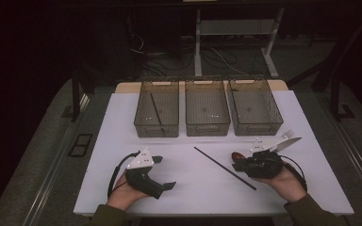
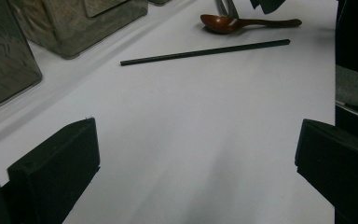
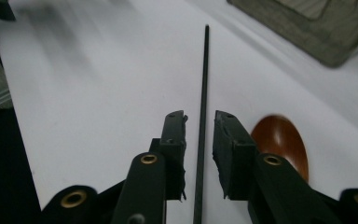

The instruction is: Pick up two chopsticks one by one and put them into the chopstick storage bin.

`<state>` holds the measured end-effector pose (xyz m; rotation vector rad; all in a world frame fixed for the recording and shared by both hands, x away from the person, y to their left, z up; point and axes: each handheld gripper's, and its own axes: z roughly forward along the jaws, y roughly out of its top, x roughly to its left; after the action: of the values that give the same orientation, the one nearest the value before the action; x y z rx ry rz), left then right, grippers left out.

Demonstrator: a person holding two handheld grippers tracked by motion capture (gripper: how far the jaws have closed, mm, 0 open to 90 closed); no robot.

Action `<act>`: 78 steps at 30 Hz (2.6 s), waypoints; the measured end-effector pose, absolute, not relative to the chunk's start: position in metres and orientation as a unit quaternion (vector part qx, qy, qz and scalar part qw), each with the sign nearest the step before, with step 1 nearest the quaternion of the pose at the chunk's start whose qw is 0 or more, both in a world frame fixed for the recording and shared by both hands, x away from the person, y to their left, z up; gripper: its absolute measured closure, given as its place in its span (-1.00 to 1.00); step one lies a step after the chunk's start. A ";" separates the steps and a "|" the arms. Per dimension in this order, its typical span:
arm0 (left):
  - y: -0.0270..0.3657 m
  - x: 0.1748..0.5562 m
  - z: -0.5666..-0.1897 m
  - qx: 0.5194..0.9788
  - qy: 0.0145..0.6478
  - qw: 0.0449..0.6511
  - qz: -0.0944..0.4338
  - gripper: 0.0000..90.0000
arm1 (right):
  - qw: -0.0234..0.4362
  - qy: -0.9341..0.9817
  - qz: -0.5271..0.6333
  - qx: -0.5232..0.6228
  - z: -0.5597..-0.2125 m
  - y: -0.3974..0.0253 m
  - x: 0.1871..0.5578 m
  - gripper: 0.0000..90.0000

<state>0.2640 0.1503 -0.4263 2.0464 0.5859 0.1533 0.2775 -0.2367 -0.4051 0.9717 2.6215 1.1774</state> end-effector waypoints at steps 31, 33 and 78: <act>0.149 0.263 -0.426 0.842 0.238 0.480 0.063 -1.00 | 0.075 0.898 0.302 0.312 -0.440 -0.239 0.261 0.90; 0.149 0.263 -0.426 0.841 0.238 0.481 0.063 -1.00 | 0.074 0.897 0.303 0.313 -0.440 -0.240 0.261 0.90; 0.150 0.264 -0.426 0.842 0.237 0.480 0.066 -1.00 | 0.082 0.815 0.469 0.330 -0.380 -0.272 0.261 0.91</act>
<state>0.2640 0.1499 -0.4258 2.0541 0.5783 0.1612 0.2608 -0.2725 -0.3797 0.9850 2.4350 1.4007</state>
